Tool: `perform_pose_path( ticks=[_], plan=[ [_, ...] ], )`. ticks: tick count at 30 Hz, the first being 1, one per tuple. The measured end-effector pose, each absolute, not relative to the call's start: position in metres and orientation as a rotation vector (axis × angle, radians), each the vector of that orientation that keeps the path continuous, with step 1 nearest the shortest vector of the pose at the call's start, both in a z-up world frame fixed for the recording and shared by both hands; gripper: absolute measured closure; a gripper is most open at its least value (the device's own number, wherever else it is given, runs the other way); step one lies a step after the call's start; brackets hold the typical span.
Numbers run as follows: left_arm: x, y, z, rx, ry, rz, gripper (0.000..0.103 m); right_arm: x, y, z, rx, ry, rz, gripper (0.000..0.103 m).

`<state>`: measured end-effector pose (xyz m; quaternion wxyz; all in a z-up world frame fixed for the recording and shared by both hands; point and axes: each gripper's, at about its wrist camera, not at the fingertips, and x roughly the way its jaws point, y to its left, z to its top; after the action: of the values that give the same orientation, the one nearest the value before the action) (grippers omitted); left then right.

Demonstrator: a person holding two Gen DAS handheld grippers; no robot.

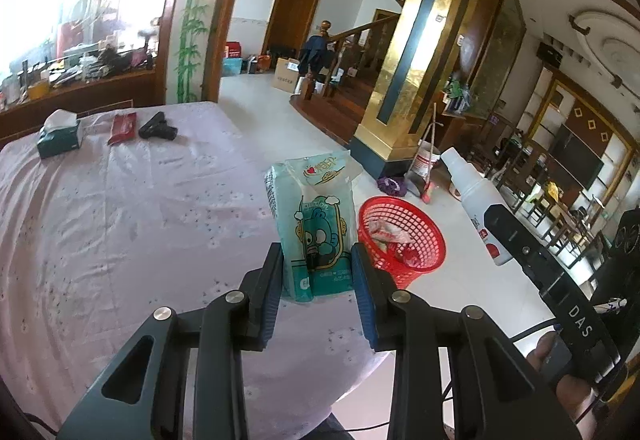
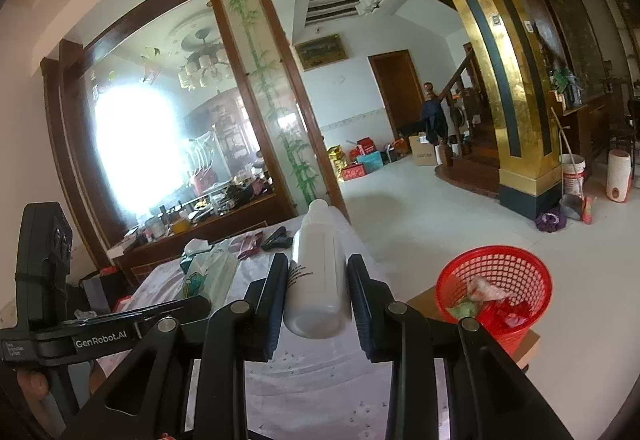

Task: Collect trash
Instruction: 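Carry the wet-wipe packet and spray bottle with both tools over the red wastebasket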

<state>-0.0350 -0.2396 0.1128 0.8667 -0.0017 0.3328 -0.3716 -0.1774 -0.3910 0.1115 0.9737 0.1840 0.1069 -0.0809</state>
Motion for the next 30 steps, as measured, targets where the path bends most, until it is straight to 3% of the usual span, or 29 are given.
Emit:
perform_pose_path(
  ticks=[30],
  plan=[
    [-0.025,-0.373,0.11,0.117,0.672,-0.937,0.071,-0.203,-0.494,0.091,0.461,0.201,-0.398,0.071]
  ],
)
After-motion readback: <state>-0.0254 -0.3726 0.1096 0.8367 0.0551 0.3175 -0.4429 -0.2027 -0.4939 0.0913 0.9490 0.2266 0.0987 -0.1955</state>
